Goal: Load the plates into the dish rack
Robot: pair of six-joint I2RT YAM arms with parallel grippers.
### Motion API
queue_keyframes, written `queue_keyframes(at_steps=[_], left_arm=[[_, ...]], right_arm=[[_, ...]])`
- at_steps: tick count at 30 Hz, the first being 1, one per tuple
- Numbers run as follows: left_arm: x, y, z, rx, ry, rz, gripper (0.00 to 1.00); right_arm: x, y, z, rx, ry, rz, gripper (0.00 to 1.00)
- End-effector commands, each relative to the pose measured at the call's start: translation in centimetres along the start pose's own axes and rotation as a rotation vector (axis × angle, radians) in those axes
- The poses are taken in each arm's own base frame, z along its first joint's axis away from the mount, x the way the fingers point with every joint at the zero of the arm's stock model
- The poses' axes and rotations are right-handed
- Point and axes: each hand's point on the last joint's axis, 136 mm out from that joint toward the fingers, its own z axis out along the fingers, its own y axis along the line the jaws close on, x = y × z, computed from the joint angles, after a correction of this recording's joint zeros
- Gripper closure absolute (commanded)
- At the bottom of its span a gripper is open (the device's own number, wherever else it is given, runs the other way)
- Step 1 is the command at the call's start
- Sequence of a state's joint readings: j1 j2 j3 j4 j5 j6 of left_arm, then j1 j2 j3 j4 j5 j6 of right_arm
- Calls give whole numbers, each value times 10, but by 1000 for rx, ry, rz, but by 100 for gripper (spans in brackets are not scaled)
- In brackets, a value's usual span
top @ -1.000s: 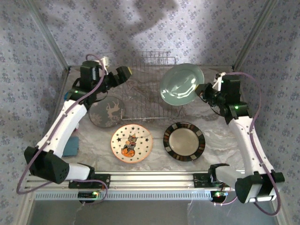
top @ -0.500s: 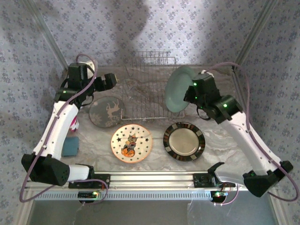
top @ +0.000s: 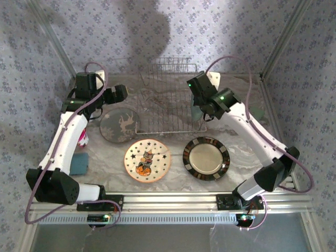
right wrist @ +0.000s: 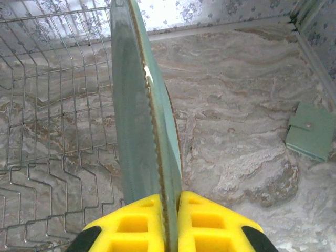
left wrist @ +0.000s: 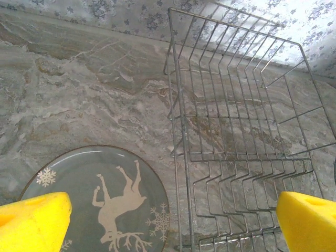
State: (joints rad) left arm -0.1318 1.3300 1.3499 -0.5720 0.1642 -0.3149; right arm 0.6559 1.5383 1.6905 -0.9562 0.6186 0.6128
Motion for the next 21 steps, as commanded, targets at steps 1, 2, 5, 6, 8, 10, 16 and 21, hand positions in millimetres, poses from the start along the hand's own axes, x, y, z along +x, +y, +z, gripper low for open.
queue_keyframes(at_steps=[1,2,5,6,8,10,16,21], left_arm=[[-8,3,-1,4,-29,-7,1],[-8,4,0,3,-28,-9,1],[-7,5,0,-4,-28,-14,1],[-7,5,0,-4,-29,-15,1],[-6,6,0,-7,-26,-17,0],[-5,7,1,-12,-24,-22,1],[-4,8,3,-10,-15,-32,1],[-4,7,5,-6,-12,-35,1]], right_arm=[[-37,-1,-18,35,-128,26,100],[-37,1,-17,37,-128,16,100],[-35,7,-11,45,-115,-14,100],[-35,8,-9,54,-110,-26,100],[-34,9,-6,73,-101,-47,100],[-32,12,-2,87,-92,-68,100],[-24,18,4,99,-70,-101,100],[-20,23,5,82,-70,-105,100]])
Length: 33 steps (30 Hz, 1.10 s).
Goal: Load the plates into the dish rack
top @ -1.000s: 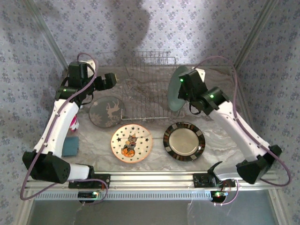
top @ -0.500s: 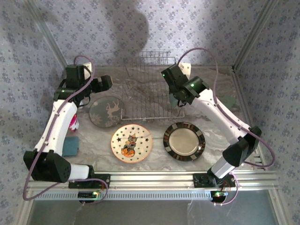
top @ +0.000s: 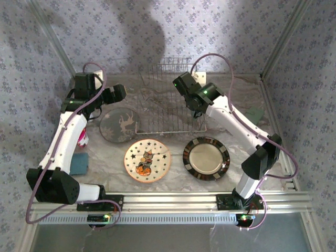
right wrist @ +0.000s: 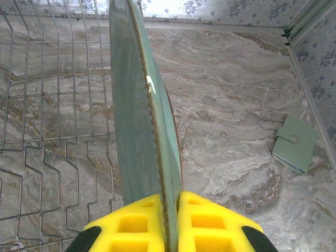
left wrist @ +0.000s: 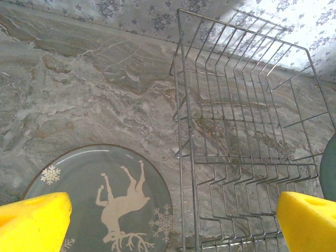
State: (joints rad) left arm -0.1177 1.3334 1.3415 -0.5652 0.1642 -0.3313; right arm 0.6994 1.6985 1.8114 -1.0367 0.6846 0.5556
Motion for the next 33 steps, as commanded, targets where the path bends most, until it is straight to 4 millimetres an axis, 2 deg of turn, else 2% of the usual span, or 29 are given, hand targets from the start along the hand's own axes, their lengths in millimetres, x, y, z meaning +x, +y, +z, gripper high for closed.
queue_keyframes(at_steps=[1,23,33], left_arm=[[-4,1,2,4,-11,-10,1],[-5,0,1,10,-13,-12,1],[-4,-1,3,14,-8,-13,1]], right_arm=[[-27,-7,-18,14,-107,56,100],[-8,20,-3,50,-58,-23,100],[3,44,6,59,-24,-60,100]])
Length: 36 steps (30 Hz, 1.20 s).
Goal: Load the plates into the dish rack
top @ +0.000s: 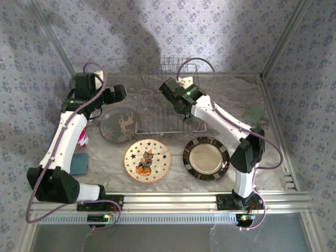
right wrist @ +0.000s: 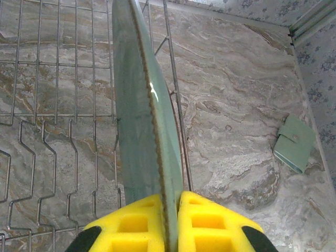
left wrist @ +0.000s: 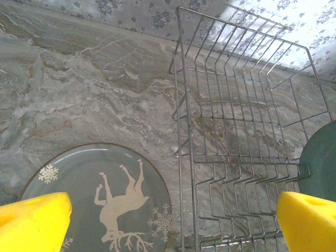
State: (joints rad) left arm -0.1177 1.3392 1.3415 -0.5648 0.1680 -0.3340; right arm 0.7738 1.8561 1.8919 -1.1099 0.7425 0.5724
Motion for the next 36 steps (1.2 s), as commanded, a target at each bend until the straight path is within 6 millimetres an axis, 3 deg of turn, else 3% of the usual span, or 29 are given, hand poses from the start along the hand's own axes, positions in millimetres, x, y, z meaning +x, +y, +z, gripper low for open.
queue_keyframes(at_steps=[1,36], left_arm=[[-5,-1,1,13,-13,-10,1],[-2,2,3,1,-5,-5,1]], right_arm=[[-19,4,-13,0,-65,72,100],[15,57,34,-40,36,92,100]])
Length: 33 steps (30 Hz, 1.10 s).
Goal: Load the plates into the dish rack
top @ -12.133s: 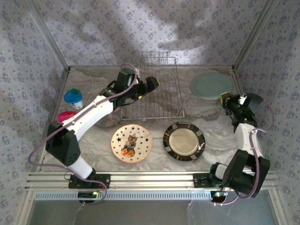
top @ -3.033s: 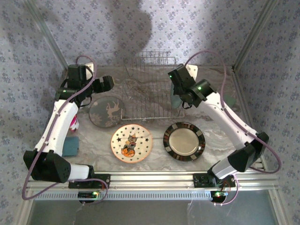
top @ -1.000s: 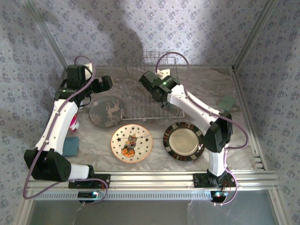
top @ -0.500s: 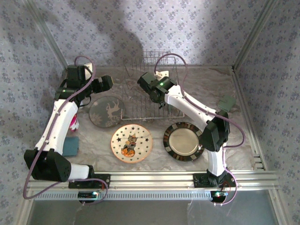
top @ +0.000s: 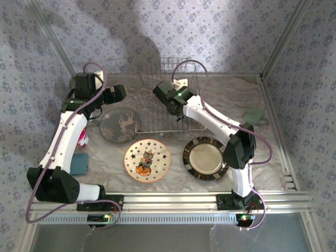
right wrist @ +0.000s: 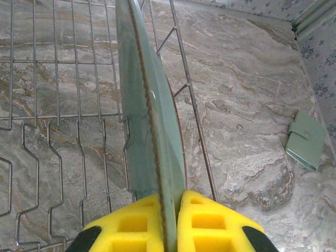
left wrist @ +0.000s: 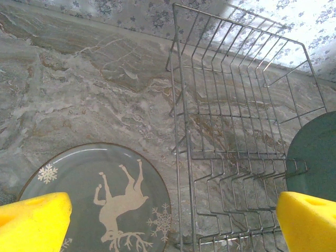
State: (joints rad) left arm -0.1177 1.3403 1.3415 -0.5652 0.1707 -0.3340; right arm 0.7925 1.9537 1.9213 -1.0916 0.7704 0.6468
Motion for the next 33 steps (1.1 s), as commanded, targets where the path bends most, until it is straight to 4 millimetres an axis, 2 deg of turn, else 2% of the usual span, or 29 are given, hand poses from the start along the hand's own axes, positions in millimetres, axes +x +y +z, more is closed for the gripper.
queue_keyframes(at_steps=[1,9,15,24,33], left_arm=[[-3,2,3,-2,-7,-5,1],[-1,4,5,-7,0,-7,1],[-1,4,6,-7,1,-5,1],[0,4,6,-8,4,-7,1],[-1,3,5,-4,1,-12,0]], right_arm=[[10,33,15,-71,34,66,100],[19,39,21,-69,49,61,97],[17,38,19,-74,44,69,95],[9,31,1,-95,9,88,70],[8,28,-8,-119,-4,107,67]])
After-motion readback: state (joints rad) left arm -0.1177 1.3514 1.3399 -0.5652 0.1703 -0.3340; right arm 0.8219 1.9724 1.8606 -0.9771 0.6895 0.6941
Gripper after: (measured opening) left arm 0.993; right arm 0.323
